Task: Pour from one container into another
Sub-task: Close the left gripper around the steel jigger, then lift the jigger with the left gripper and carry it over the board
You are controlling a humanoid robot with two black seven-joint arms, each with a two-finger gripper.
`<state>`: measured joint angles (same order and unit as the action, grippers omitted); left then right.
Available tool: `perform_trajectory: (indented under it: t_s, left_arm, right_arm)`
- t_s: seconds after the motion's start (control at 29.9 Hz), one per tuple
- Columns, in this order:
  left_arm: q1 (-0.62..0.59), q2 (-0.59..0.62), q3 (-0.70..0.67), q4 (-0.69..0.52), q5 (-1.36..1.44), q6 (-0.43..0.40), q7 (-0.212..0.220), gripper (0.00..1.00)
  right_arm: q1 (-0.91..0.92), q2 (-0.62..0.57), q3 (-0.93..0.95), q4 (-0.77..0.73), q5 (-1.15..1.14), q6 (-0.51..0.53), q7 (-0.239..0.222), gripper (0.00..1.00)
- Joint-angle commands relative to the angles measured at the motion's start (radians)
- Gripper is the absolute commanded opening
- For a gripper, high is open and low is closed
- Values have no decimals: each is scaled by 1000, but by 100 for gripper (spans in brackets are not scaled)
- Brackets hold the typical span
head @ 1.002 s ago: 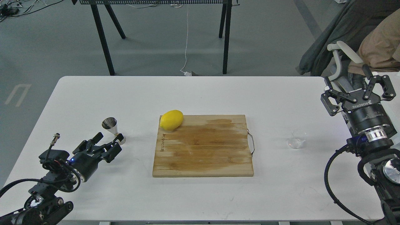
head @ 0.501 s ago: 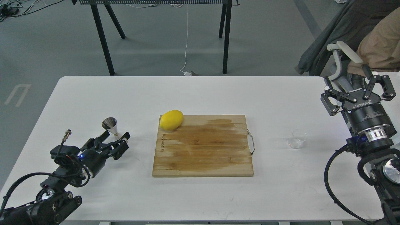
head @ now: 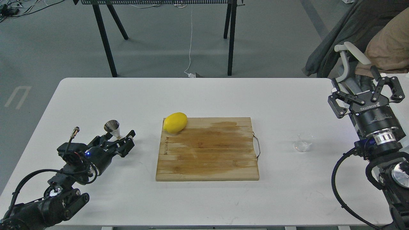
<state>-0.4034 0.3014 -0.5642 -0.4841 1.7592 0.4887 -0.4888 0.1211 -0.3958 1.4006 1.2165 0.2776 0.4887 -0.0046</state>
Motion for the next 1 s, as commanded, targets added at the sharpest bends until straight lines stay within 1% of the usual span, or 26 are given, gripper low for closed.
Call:
perform_trajectory:
  t_s: [0.0, 0.13, 0.23, 0.3, 0.37, 0.5, 0.6, 0.63, 0.77, 0.9, 0.97]
  left_arm:
    - [-8, -10, 3, 27, 0, 0, 0, 80]
    - [-9, -10, 1, 36, 0, 0, 0, 74]
    - [-9, -10, 1, 36, 0, 0, 0, 65]
    - [-9, -10, 1, 38, -1, 0, 0, 53]
    - [-9, -13, 1, 51, -1, 0, 0, 46]
    - [-23, -33, 3, 91, -1, 0, 0, 27]
    - [-23, -35, 3, 95, -1, 0, 0, 11]
    - [-25, -35, 1, 95, -1, 0, 0, 8]
    - [-28, -35, 1, 91, 0, 0, 0, 4]
    - [-51, -30, 1, 81, 0, 0, 0, 3]
    - [-87, -24, 1, 70, 2, 0, 0, 3]
  right_arm:
    - [0, 0, 0, 0, 0, 0, 0, 99]
    - [0, 0, 0, 0, 0, 0, 0, 99]
    - [-1, 0, 0, 0, 0, 0, 0, 99]
    - [-1, 0, 0, 0, 0, 0, 0, 99]
    - [-1, 0, 0, 0, 0, 0, 0, 99]
    - [0, 0, 0, 0, 0, 0, 0, 99]
    - [-1, 0, 0, 0, 0, 0, 0, 99]
    - [-1, 0, 0, 0, 0, 0, 0, 99]
    - [-1, 0, 0, 0, 0, 0, 0, 99]
    - [-3, 0, 0, 0, 0, 0, 0, 99]
    - [-1, 0, 0, 0, 0, 0, 0, 99]
